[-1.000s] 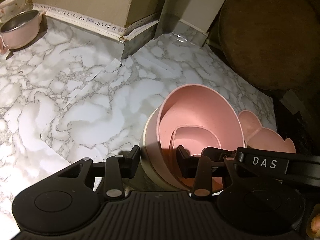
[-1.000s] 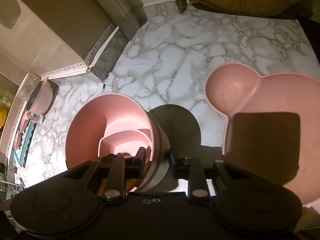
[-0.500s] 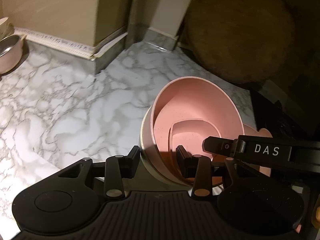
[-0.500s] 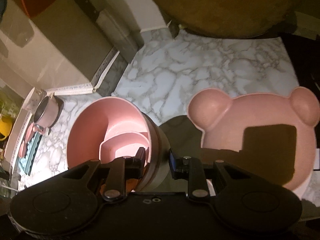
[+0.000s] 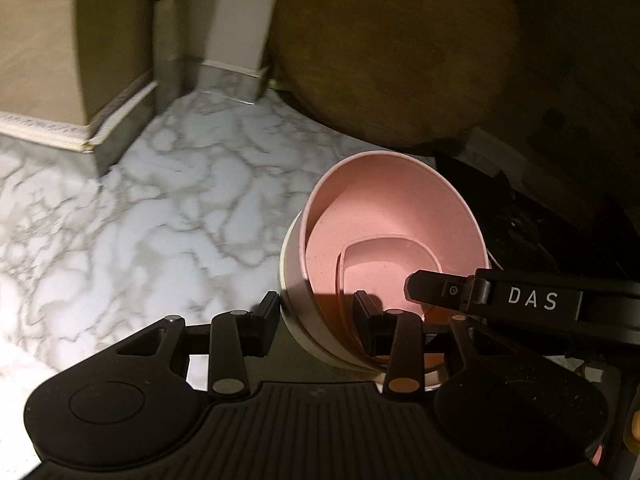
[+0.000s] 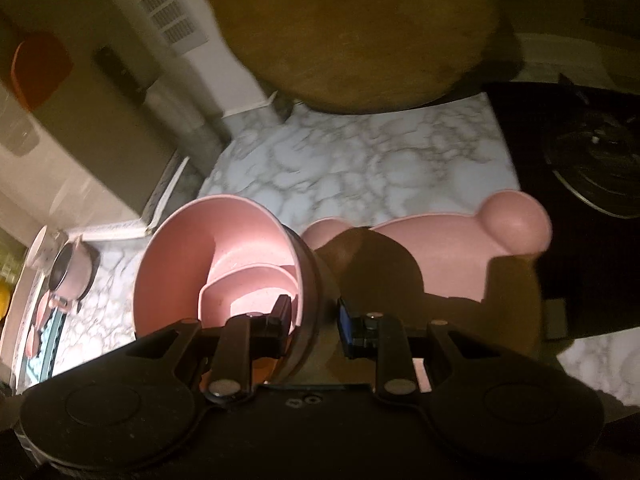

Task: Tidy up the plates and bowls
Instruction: 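Lift and carry the nested bowls over the bear-face plate stack, then lower the nested bowls onto the pink bear-face plate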

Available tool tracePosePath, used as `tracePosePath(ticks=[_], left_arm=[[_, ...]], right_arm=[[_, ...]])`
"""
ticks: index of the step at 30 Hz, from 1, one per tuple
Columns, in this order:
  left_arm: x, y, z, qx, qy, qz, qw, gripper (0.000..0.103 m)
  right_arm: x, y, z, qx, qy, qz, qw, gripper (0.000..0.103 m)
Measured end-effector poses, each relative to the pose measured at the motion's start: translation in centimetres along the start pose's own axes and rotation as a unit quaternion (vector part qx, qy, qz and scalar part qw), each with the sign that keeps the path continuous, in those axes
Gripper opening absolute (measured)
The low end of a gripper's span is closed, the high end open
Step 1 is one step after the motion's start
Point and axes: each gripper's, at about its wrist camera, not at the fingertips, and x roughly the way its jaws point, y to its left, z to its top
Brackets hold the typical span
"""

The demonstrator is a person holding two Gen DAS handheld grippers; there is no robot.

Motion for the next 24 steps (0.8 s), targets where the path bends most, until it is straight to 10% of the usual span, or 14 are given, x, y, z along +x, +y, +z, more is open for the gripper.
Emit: tracePosePath(ticks=[24], left_arm=[[6.9,-5.4,-0.8,0.054,0.068,-0.035,0.9956,0.039]], right_arm=[[0.5,-8.4,-0.3,0.077,0.013,-0.055,0.995,0.024]])
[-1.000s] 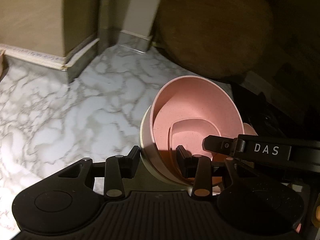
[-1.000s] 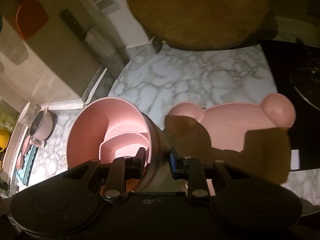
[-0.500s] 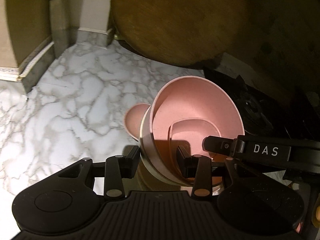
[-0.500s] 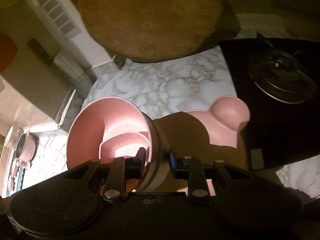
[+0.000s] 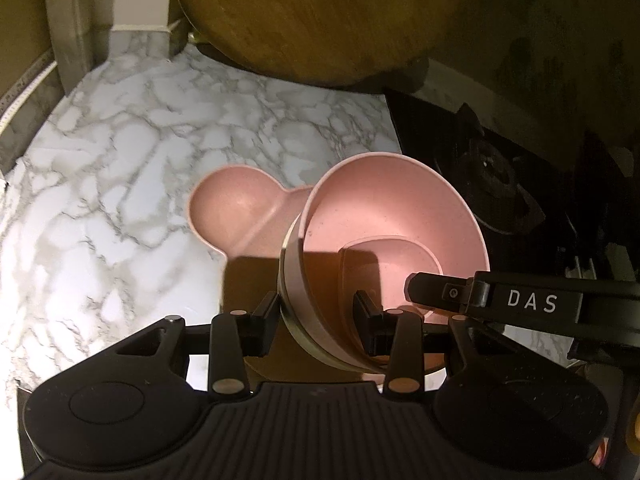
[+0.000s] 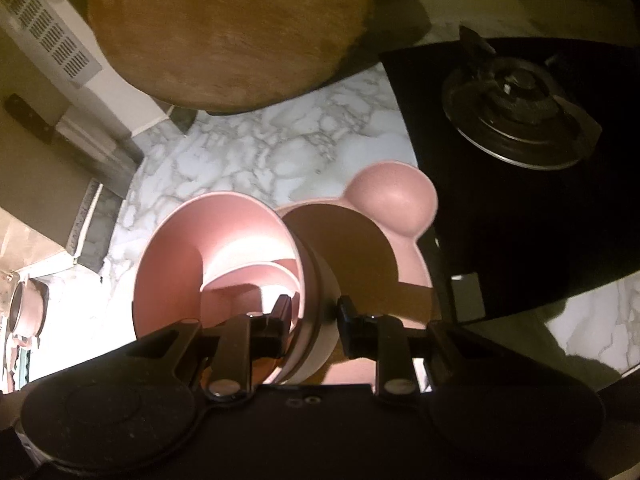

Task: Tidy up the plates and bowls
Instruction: 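Lower the nested bowls onto the pink bear-face plate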

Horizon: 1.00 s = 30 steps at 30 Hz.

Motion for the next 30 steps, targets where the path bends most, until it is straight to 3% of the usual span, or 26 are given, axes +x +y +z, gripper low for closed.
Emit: tracePosePath(ticks=[19,30], left_arm=[[1.7,-0.6,-0.3,0.008,0.008,0.008,0.9999,0.039],[0.4,-0.7,-0.6,0.02,-0.016,0.011,0.9996,0.04]], right_arm=[[1.3,-2.0,-0.2,0.02,0.014,0.002,1.0,0.024],[0.7,-1.8,-0.3,0.019,0.007,0.014,1.0,0.033]])
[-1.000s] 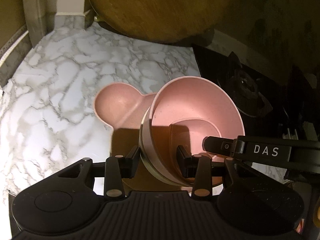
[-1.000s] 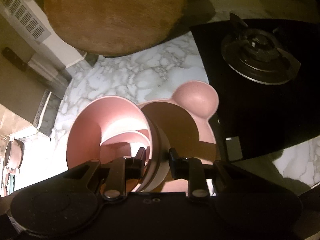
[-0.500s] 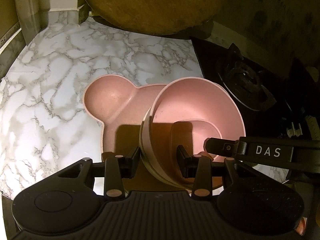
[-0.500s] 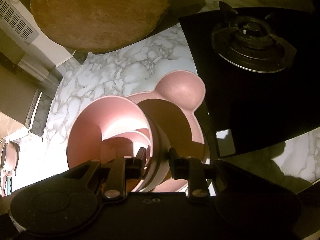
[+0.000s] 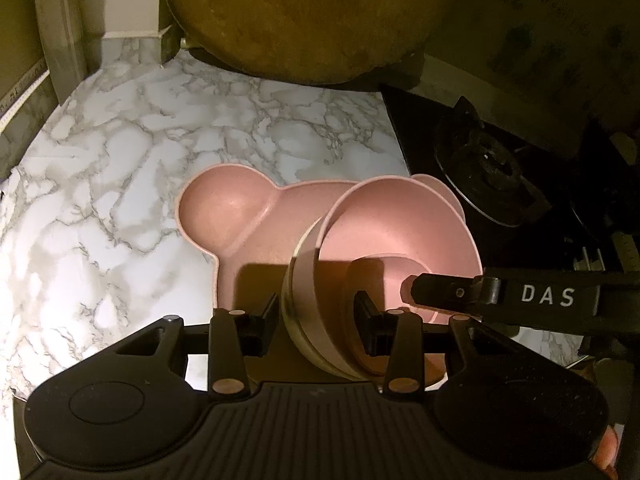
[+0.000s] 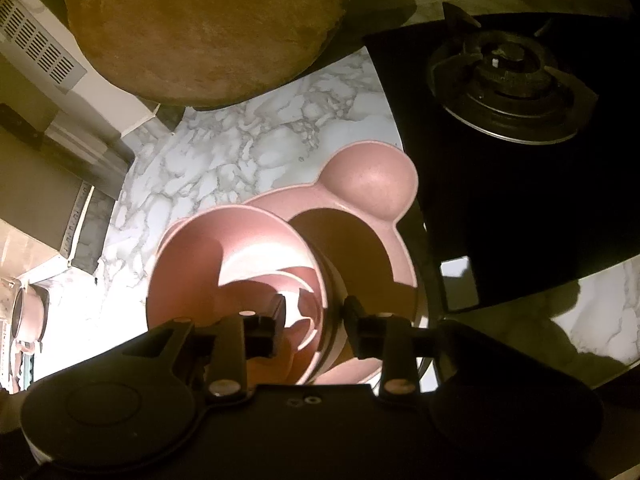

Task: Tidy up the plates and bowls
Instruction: 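Lower the nested bowls onto the pink bear-face plate, then open both grippers to release the nested bowls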

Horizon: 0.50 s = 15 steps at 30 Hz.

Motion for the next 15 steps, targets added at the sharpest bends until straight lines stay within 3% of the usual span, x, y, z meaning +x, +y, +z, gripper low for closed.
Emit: tracePosePath(ticks=[6,12,15], left_arm=[[-1.2,-0.1,-0.4,0.014,-0.019,0.005,0.9997,0.049],[-2.8,0.3,-0.8,0.02,-0.034,0.002,0.9992,0.051],[-3.6,0.5,-1.1,0.024,-0.045,0.003,0.9987,0.063]], right_arm=[[-1.2,0.2,-0.3,-0.012,-0.016,0.009,1.0,0.042],[-2.6,0.5,-1.0,-0.028,-0.037,0.014,0.999,0.049],[-3.4,0.5,-1.3,-0.035,-0.05,0.015,0.998,0.053]])
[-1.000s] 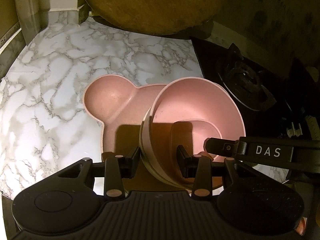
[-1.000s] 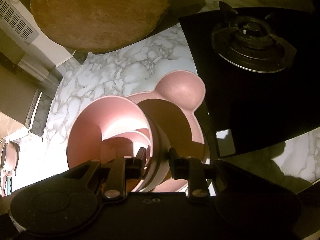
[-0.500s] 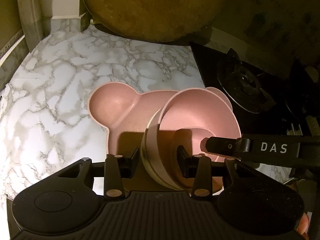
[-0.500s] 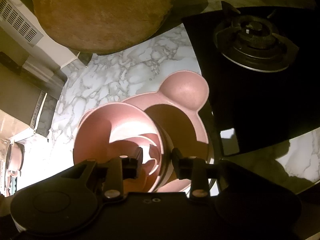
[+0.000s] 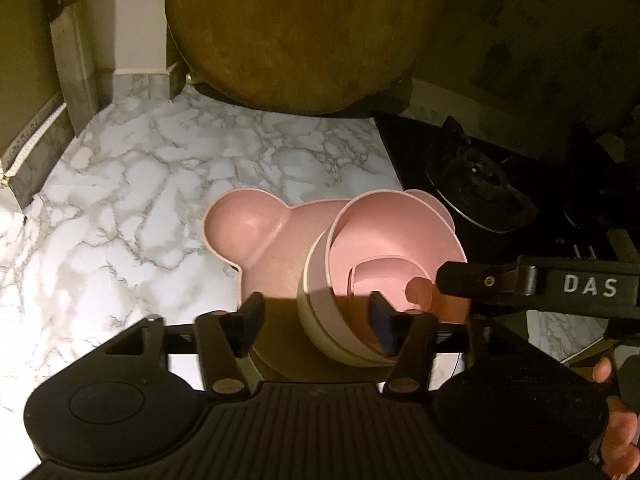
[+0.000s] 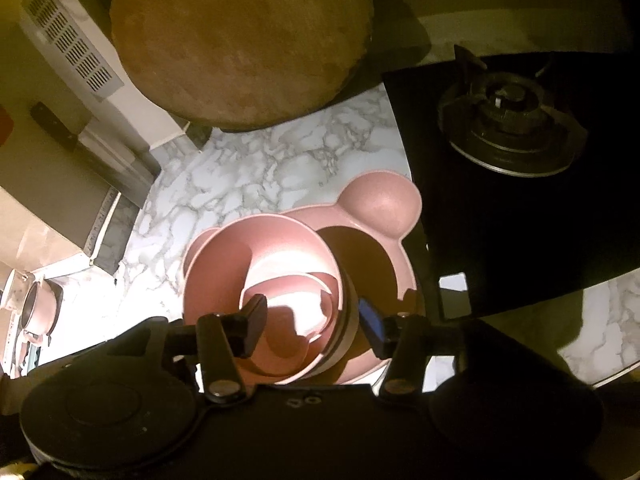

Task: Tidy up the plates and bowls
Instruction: 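Open both grippers to release the nested bowls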

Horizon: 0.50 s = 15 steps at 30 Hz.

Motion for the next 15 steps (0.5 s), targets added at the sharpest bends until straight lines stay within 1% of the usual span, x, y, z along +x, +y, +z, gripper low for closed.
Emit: tracePosePath(ticks=[1,2,5,8,12,15], left_arm=[[-0.3,0.1,-0.1,0.002,-0.004,0.001,1.0,0.066],[-0.6,0.2,-0.2,0.004,-0.009,0.001,0.9999,0.066],[-1.4,0.5,-0.5,0.006,-0.017,0.001,0.9998,0.066],[-2.2,0.7,-1.0,0.01,-0.026,0.002,0.9996,0.066],[-3.3,1.0,-1.7,0.019,-0.041,0.008,0.9989,0.066],[-4.2,1.2,-2.2,0.02,-0.05,0.005,0.9986,0.066]], right_arm=[[-0.3,0.1,-0.1,-0.003,-0.005,0.0,1.0,0.056],[-0.7,0.2,-0.3,-0.006,-0.012,0.001,1.0,0.061],[-1.7,0.4,-0.7,-0.015,-0.03,0.002,0.999,0.068],[-2.5,0.6,-1.2,-0.018,-0.039,0.01,0.999,0.074],[-3.6,1.1,-1.9,-0.041,-0.055,0.009,0.998,0.078],[-4.3,1.5,-2.6,-0.061,-0.067,0.009,0.996,0.079]])
